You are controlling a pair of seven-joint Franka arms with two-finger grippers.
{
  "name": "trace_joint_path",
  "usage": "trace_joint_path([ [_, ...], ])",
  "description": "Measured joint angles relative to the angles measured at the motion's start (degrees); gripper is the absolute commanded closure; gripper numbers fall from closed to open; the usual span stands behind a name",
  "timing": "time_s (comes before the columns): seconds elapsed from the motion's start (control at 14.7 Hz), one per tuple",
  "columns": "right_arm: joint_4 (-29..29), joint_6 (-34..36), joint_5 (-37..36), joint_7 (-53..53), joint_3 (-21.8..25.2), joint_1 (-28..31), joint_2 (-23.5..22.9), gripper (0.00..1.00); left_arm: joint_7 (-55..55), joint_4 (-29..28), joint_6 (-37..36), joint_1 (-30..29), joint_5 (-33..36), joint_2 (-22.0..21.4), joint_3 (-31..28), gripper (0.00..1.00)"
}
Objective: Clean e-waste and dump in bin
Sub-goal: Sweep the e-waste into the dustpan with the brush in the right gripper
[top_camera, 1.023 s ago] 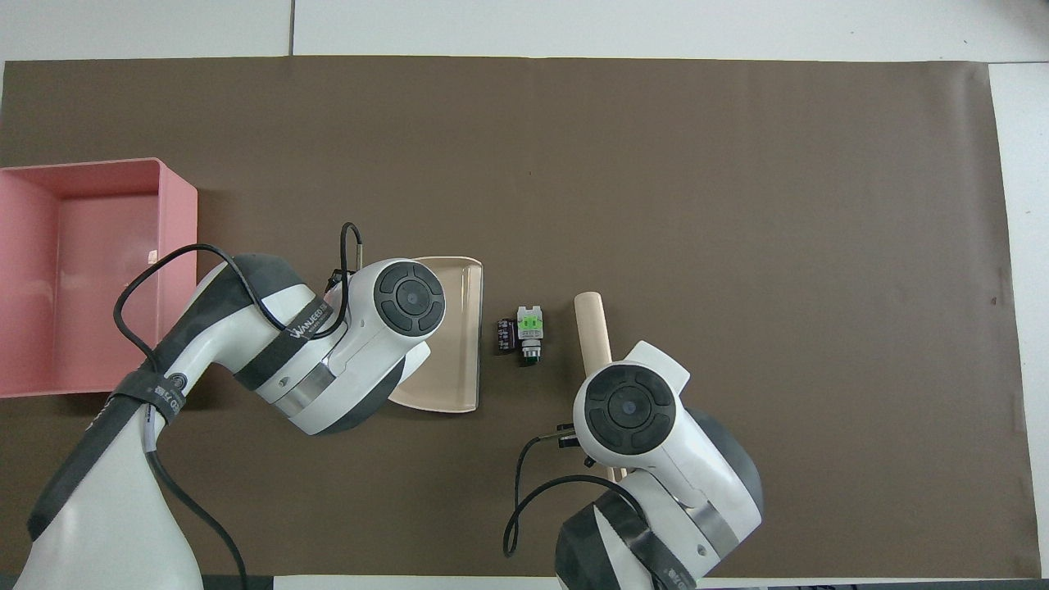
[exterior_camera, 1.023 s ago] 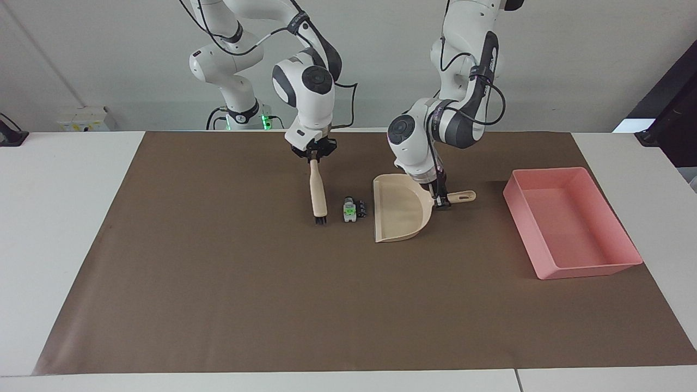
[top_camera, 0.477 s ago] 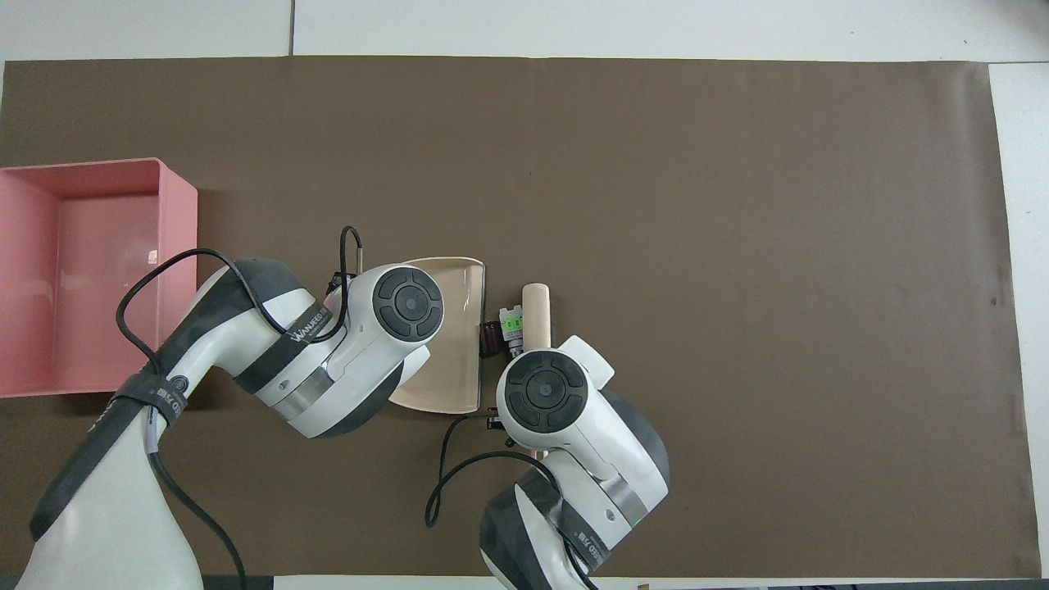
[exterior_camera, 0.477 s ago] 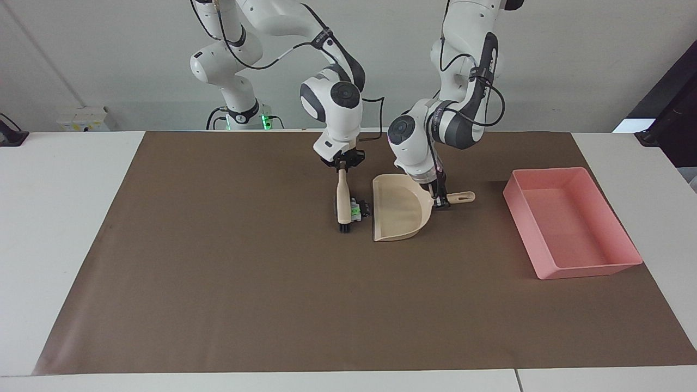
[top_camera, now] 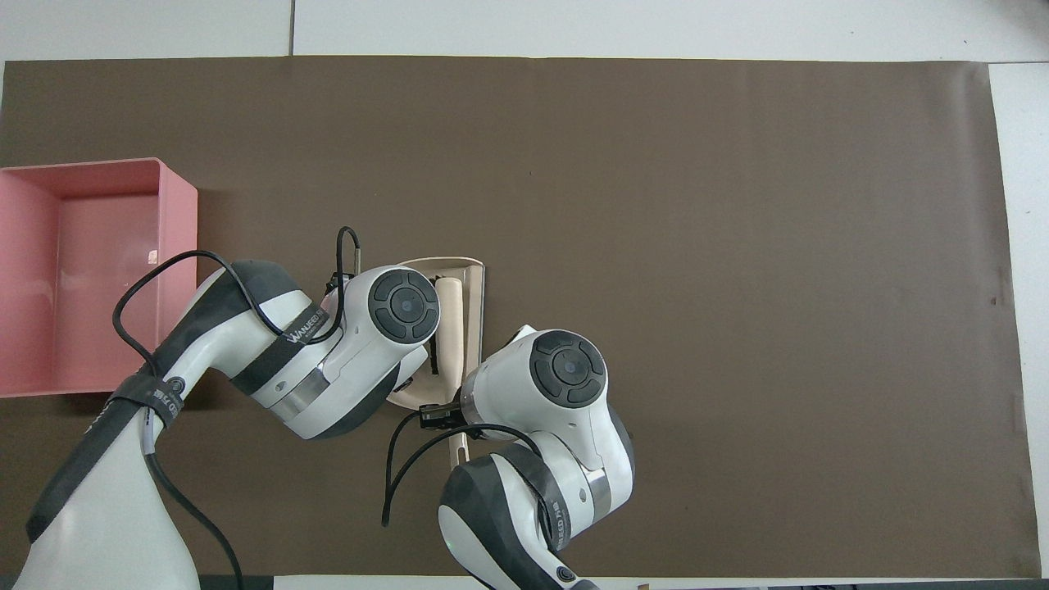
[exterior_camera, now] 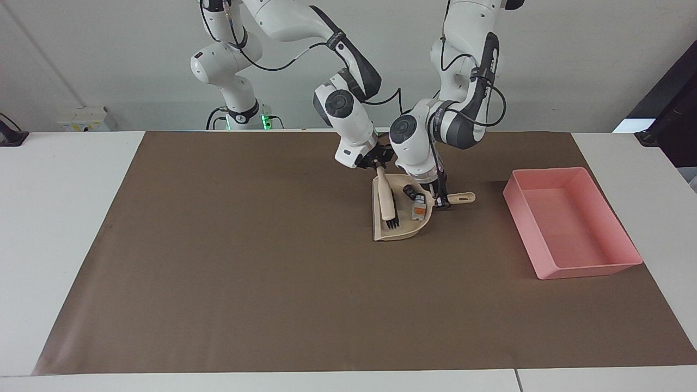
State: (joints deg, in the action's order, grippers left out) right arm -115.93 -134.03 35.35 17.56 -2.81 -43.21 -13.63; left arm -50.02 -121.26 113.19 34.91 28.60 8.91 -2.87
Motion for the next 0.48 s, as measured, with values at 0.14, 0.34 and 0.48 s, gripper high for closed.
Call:
trace_joint_path([
  [0.14, 1.12, 0.04, 0.41, 0.0, 0.0, 0.03, -0.36, 1.0, 0.01, -0.59, 1.28, -0.29, 0.0, -0.22, -0.14, 1.0],
  [0.34, 1.79, 1.21, 0.48, 0.58, 0.09, 0.07, -0.05, 1.0, 0.01, -2.11, 5.02, -1.55, -0.5, -0.88, -0.14, 1.0],
  [0.48, 2.04, 4.23, -1.53, 4.35, 0.46, 0.36, 1.73, 1.0, -0.11, -2.37, 6.69, -2.37, -1.56, -0.98, -0.13, 1.0],
])
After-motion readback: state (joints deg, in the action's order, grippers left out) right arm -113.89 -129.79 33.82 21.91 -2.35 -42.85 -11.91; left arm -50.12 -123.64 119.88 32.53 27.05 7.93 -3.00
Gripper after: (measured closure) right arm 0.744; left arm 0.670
